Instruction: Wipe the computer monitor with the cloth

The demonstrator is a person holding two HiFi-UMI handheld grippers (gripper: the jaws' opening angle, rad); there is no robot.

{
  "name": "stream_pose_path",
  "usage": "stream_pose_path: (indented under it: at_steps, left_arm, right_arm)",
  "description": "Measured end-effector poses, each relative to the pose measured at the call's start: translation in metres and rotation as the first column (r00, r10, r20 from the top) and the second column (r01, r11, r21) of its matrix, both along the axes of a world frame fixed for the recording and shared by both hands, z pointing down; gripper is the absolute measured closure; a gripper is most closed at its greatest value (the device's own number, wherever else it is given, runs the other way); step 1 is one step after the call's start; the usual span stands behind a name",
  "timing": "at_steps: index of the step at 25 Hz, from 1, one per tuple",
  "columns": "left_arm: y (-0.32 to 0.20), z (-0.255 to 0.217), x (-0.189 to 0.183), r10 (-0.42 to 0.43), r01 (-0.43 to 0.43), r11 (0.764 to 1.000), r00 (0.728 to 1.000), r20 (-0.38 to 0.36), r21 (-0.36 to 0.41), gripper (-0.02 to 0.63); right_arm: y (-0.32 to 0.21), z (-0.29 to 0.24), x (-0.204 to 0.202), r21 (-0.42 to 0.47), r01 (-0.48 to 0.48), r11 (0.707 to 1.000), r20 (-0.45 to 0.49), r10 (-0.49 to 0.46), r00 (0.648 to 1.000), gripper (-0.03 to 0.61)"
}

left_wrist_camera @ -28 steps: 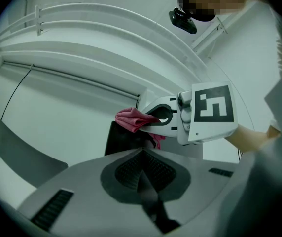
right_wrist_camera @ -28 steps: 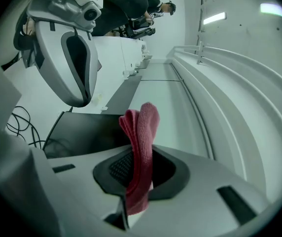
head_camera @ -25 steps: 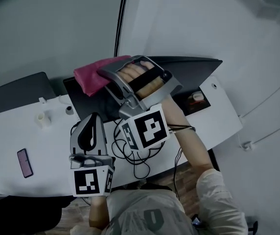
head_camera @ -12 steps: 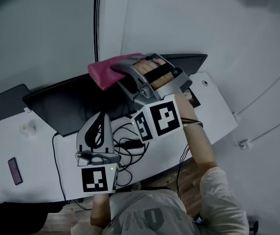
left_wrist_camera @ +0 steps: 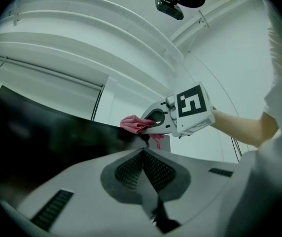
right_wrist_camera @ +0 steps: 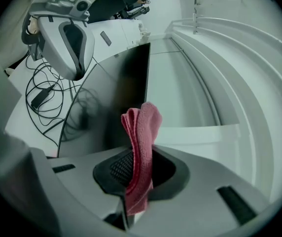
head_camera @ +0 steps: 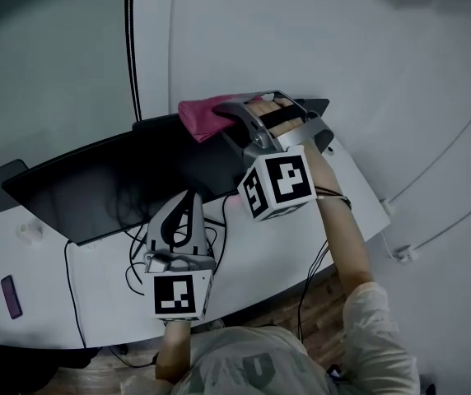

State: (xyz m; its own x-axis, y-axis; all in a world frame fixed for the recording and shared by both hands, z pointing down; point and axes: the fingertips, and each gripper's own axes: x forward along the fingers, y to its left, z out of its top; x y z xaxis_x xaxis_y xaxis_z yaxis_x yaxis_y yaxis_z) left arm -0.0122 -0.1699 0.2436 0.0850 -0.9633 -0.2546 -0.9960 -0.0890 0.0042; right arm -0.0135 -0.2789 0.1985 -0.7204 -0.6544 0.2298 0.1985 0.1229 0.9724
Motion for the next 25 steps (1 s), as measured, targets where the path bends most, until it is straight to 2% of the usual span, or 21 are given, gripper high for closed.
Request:
stream_pose_path:
  at_steps: [6,11,15,20,25]
  left_arm:
    - [-0.032,-0.003,0.033,0.068,-0.068,0.998,0.997,0.029,0.016,0.6]
    - [-0.063,-0.011,0.076,0.139,-0.144,0.989,0.983,0.122,0.031,0.6]
    - [-0.079,-0.016,0.104,0.197,-0.205,0.978,0.968,0.154,0.041,0.6]
    - [-0.09,-0.013,0.109,0.226,-0.234,0.972,0.96,0.167,0.031,0.6]
    - [-0.094,-0.009,0.106,0.23,-0.236,0.972,0.96,0.158,0.02,0.6]
  right_arm:
    - [-0.052,0.003,0.058,0.007,-0.117,0.993,-0.002,0.117,0.993,0.525]
    - [-0.09,0.002,0.108,-0.02,-0.215,0.976,0.023,0.215,0.976,0.525]
    - [-0.115,0.002,0.139,-0.067,-0.282,0.957,0.034,0.284,0.958,0.525]
    - [-0.129,0.004,0.152,-0.118,-0.307,0.944,0.047,0.314,0.948,0.525]
    - [-0.128,0.004,0.153,-0.126,-0.31,0.942,0.058,0.319,0.946,0.525]
